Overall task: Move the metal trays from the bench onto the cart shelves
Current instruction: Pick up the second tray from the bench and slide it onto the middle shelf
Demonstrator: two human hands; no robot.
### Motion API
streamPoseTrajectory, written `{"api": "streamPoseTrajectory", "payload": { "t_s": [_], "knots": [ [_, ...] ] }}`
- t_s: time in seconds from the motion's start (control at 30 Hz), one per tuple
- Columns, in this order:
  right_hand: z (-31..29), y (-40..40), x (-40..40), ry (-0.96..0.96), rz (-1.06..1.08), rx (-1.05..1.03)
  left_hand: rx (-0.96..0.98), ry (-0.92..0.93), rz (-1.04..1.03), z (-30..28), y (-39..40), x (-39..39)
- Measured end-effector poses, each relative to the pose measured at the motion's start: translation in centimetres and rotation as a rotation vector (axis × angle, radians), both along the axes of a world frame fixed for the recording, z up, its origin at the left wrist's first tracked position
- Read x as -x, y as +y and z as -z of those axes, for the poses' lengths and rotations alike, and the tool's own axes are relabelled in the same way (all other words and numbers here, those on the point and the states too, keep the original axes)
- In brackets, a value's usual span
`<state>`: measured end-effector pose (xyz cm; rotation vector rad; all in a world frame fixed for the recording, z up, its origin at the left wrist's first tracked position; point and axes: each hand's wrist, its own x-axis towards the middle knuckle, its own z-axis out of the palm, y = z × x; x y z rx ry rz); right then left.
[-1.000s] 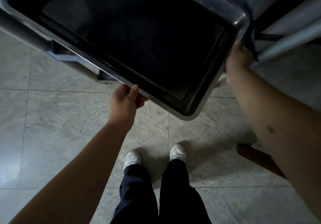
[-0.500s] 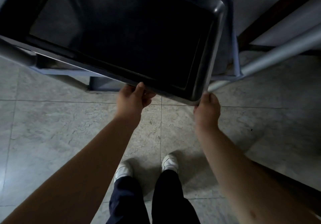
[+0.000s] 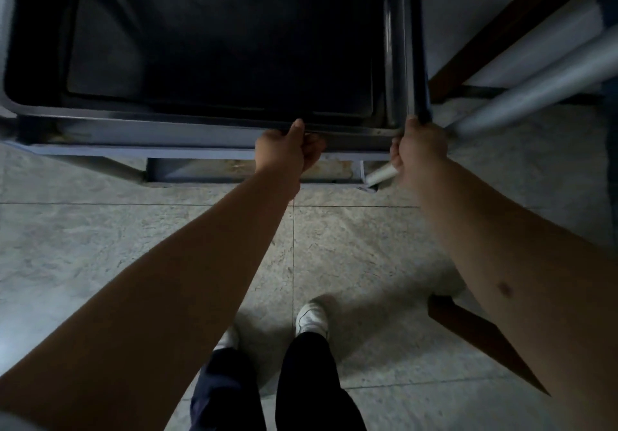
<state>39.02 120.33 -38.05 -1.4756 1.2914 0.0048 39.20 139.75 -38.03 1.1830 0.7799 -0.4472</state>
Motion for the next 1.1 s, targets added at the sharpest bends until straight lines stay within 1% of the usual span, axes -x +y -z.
{"api": "streamPoseTrajectory", "payload": {
  "t_s": [0.1, 0.23, 0.3, 0.37, 0.4, 0.43, 0.5, 0.57, 0.63, 0.7, 0.73, 0.8, 0.9, 1.0, 1.1],
  "knots": [
    [-0.6, -0.4, -0.4, -0.013, -0.007, -0.023, -0.042, 0.028, 0.026, -0.2, -0.7, -0.6],
    [-0.7, -0.4, -0.7, -0.015, -0.008, 0.023, -0.139, 0.062, 0.115, -0.3, -0.8, -0.9],
    [-1.0, -0.2, -0.4, -0.03, 0.012, 0.001, -0.183, 0.069, 0.195, -0.5, -0.1, -1.1],
    [-1.2, 0.5, 0.8, -0.058, 0.005, -0.062, -0.274, 0.066, 0.339, -1.2, 1.3, -0.9],
    [-1.6, 1.0, 1.8, -0.049, -0.063, -0.04, -0.4, 0.021, 0.468, -1.8, 2.3, -0.5],
    [-2.2, 1.7, 3.0, -0.012, -0.196, 0.04, -0.569, -0.06, 0.628, -2.7, 3.5, 0.1],
    [-4.7, 3.5, 6.4, 0.073, -0.544, 0.257, -0.878, -0.238, 0.926, -5.7, 6.1, 2.3],
    [-8.0, 5.7, 9.9, 0.134, -0.844, 0.361, -1.055, -0.337, 1.14, -9.1, 9.0, 5.0],
    [-11.8, 7.6, 13.0, 0.201, -1.024, 0.483, -1.211, -0.38, 1.307, -12.8, 11.9, 7.8],
    [-15.7, 9.5, 15.7, 0.292, -1.18, 0.644, -1.311, -0.405, 1.42, -17.2, 14.3, 10.5],
    [-17.8, 10.4, 17.1, 0.333, -1.239, 0.688, -1.32, -0.418, 1.437, -19.5, 15.4, 11.8],
    [-22.0, 12.0, 20.0, 0.382, -1.301, 0.708, -1.318, -0.451, 1.43, -23.9, 17.1, 14.6],
    [-27.7, 14.2, 24.1, 0.387, -1.288, 0.705, -1.336, -0.506, 1.397, -29.7, 19.2, 18.0],
    [-31.5, 16.4, 27.2, 0.347, -1.242, 0.707, -1.371, -0.551, 1.387, -33.8, 21.5, 20.2],
    [-33.8, 17.2, 30.1, 0.39, -1.233, 0.727, -1.383, -0.589, 1.42, -36.2, 23.7, 21.4]
  ]
}}
